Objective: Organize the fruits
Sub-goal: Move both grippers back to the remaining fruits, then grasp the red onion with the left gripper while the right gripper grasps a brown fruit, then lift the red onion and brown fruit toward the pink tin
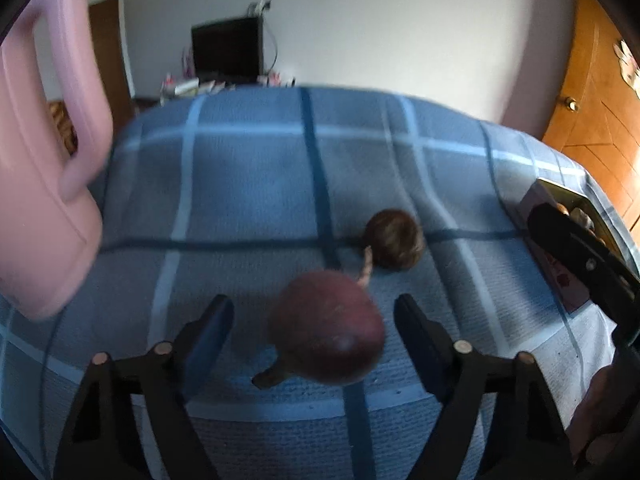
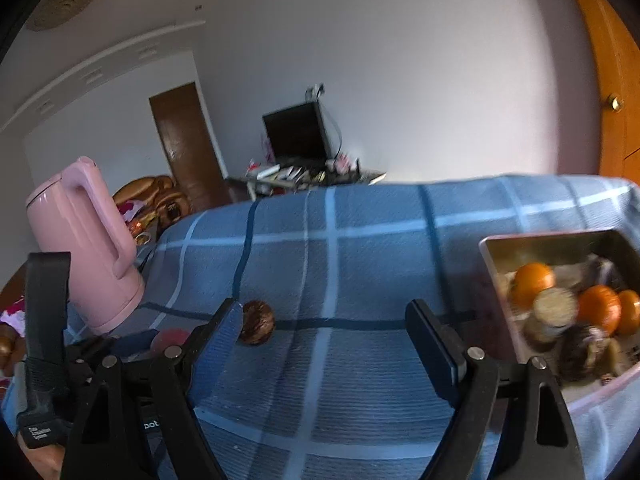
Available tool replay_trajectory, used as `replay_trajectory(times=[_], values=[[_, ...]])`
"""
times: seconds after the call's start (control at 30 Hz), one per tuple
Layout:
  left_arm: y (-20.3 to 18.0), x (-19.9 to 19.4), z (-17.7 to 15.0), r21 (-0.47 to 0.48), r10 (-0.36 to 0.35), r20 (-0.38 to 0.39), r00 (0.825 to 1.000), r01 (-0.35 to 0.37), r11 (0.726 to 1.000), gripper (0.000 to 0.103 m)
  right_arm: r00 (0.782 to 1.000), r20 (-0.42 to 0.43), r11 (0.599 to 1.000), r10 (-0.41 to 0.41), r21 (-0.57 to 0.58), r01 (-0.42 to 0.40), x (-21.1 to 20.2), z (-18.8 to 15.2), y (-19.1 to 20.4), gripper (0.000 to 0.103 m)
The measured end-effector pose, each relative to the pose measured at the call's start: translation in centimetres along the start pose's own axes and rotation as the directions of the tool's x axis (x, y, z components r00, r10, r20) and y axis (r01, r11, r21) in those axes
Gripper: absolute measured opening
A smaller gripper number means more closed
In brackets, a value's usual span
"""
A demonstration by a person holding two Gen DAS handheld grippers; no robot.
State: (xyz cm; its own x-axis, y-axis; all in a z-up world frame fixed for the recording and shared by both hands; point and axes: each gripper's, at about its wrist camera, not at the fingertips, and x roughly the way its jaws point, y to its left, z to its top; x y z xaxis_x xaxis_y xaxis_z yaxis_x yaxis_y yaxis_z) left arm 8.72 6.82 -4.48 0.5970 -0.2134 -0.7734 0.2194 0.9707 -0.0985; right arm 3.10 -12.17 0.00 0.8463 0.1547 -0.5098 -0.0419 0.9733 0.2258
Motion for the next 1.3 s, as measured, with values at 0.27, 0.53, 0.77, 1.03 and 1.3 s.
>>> replay_trajectory(times=[0.27, 0.53, 0.77, 1.03, 1.3], values=[[0.4, -0.2, -0.2, -0.029, 0.021, 0.023, 1.0, -0.02, 0.999, 0.054, 0.986, -0.149, 0.997, 0.071, -0.025, -0.076, 4.5, 0.4, 1.5, 0.084], [3.0, -2.7, 0.4, -0.117, 0.225, 0.153, 0.962, -0.208, 0.971, 0.054, 0.957, -0.283, 0.982, 0.064, -0.155, -0.112, 8.3, 0.4, 4.8, 0.071], [5.0, -2.6, 0.5, -0.195, 0.272, 0.15, 0.95, -0.241, 0.951, 0.054, 0.931, -0.363, 0.974, 0.045, -0.192, -0.122, 10.7, 0.0, 6.6, 0.05], [4.0, -3.1, 0.4, -0.17, 0.268, 0.182, 0.946, -0.239, 0.956, 0.054, 0.96, -0.277, 0.962, -0.034, -0.268, -0.043, 8.3, -0.4, 7.4, 0.042], [2.9, -4.3, 0.1, -0.153, 0.286, 0.248, 0.925, -0.255, 0.955, 0.054, 1.0, 0.009, 0.957, -0.03, -0.288, 0.032, 1.1, -1.0, 7.2, 0.042]])
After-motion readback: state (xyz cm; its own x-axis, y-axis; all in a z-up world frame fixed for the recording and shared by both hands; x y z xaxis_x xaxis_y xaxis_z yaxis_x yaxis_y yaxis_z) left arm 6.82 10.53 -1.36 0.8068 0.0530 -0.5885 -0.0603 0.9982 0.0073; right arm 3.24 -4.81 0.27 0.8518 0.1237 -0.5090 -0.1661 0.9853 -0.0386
